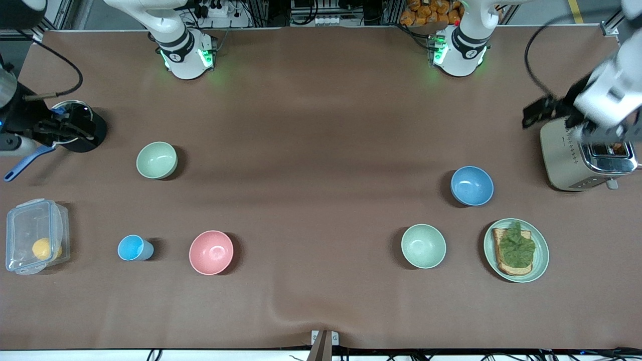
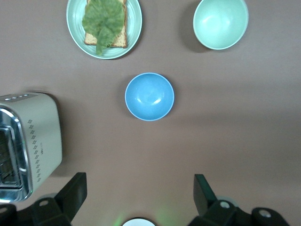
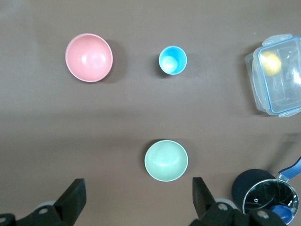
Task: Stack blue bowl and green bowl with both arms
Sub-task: 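Reach the right gripper to the green bowl while the left reaches the blue bowl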
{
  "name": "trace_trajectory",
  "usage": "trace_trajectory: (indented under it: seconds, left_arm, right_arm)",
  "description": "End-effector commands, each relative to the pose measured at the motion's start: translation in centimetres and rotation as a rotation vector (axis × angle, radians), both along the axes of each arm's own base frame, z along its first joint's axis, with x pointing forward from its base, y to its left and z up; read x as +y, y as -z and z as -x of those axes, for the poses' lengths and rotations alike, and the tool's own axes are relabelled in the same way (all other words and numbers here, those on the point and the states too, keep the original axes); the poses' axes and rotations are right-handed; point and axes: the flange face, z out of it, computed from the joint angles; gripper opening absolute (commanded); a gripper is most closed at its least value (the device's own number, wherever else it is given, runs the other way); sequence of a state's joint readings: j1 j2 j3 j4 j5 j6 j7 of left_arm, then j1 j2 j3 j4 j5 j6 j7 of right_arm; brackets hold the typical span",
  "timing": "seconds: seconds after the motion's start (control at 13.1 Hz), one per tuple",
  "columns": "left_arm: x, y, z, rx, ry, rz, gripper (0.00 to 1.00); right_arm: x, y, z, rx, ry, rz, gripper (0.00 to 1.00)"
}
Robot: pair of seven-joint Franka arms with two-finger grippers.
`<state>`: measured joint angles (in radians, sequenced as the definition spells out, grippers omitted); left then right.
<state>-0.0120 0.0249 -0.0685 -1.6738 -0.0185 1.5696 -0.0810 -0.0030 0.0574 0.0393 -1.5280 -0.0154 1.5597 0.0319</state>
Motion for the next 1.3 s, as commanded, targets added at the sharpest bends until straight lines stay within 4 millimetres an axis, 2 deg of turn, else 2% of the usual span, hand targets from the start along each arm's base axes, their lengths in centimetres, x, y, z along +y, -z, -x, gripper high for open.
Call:
trace_trajectory:
  seconds: [0.0, 0.08, 0.15, 0.38, 0.46, 0.53, 0.61, 0.76, 0.91, 0.99, 1.22]
  left_arm:
    - [3.9, 6.5, -2.5, 0.02, -0.046, -0.013, 1.0]
    - [5.6, 9.5, -2.9, 0.024, -0.079, -0.008, 1.0]
    - [6.1, 12.4, -3.3, 0.025, -0.087, -0.008, 1.0]
    - [6.0, 21.1, -4.1, 0.094, -0.085, 0.001, 1.0]
    - [6.3, 24.9, -4.4, 0.109, -0.09, 0.005, 1.0]
    - [6.2, 28.2, -4.2, 0.126, -0.091, 0.008, 1.0]
    - [6.2, 30.2, -3.4, 0.147, -0.076, -0.002, 1.0]
    - [6.1, 31.9, -2.9, 0.171, -0.064, -0.013, 1.0]
    - [5.8, 34.1, -3.2, 0.156, -0.059, -0.009, 1.0]
    - [6.1, 34.7, -3.1, 0.16, -0.062, -0.009, 1.0]
    - [5.9, 35.7, -3.0, 0.176, -0.068, -0.004, 0.82]
  right_arm:
    - [-2.5, 4.2, -0.4, 0.056, -0.023, 0.003, 1.0]
    - [-3.9, 6.4, -0.4, 0.068, -0.071, -0.003, 1.0]
    - [-5.2, 8.8, -0.1, 0.087, -0.085, -0.009, 1.0]
    - [-5.9, 15.9, 0.5, 0.111, -0.086, -0.048, 1.0]
    - [-6.0, 18.1, 1.1, 0.118, -0.084, -0.049, 1.0]
    - [-6.5, 19.7, 1.5, 0.121, -0.108, -0.052, 1.0]
    - [-7.3, 21.5, 1.8, 0.114, -0.153, -0.057, 1.0]
    - [-9.7, 24.9, 2.3, 0.127, -0.179, -0.072, 1.0]
    - [-10.7, 28.1, 2.8, 0.164, -0.175, -0.086, 1.0]
    - [-10.7, 30.0, 3.6, 0.164, -0.183, -0.087, 1.0]
    - [-10.8, 34.0, 5.3, 0.134, -0.253, -0.087, 0.95]
